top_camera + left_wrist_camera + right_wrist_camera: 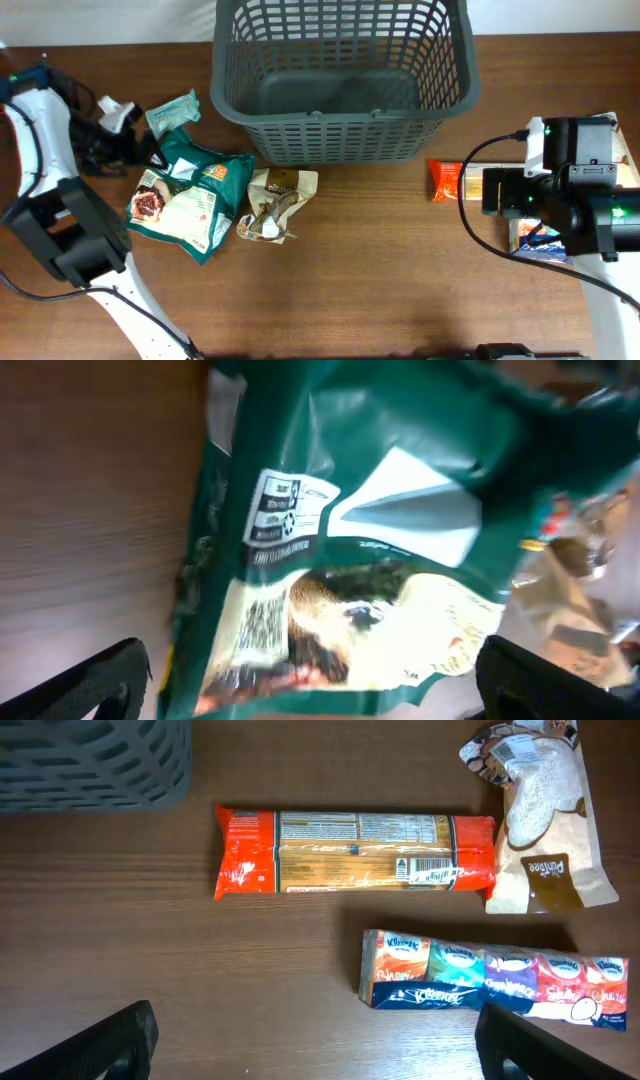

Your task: Pack container

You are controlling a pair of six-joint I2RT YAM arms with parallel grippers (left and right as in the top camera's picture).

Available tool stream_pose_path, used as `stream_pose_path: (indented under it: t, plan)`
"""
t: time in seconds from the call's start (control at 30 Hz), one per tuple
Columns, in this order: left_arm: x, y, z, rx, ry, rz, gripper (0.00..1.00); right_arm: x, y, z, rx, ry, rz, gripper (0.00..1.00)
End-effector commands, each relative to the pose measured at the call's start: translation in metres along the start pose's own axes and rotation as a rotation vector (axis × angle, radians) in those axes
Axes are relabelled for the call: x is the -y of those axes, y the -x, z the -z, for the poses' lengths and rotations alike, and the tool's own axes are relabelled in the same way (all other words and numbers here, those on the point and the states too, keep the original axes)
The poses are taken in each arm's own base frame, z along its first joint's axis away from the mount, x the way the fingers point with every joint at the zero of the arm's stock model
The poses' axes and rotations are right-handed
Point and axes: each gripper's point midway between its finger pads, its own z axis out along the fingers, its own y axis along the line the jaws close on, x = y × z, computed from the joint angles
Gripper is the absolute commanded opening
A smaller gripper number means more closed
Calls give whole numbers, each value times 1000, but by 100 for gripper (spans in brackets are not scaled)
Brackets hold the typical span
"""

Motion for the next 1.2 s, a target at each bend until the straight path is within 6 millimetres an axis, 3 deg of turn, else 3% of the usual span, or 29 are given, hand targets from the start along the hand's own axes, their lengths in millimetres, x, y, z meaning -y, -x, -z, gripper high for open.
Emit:
stream_pose_path:
  t: [0.0, 0.23, 0.33, 0.47, 0.6, 0.93, 1.17]
  plan:
    - [-4, -9, -25, -30, -26, -44, 100, 2, 4, 4, 15, -13, -11, 99]
    - [-2, -22, -69, -46, -114, -78, 100, 2, 4, 4, 16, -13, -11, 99]
    - [-2, -28, -81, -55, -127, -72, 89, 2, 4, 4, 17, -13, -11, 99]
    - [-2, -31, -88, -56, -139, -67, 35, 2, 4, 4, 16, -13, -11, 99]
    - [-2, -31, -88, -57, -139, -60, 2, 2, 4, 4, 16, -13, -11, 99]
    - [-4, -27, -77, 9, -209, 10, 2, 2, 2, 4, 7, -13, -10, 99]
    - [-16, -17, -28, 145, -286, 89, 2, 2, 2, 4, 7, -13, -10, 99]
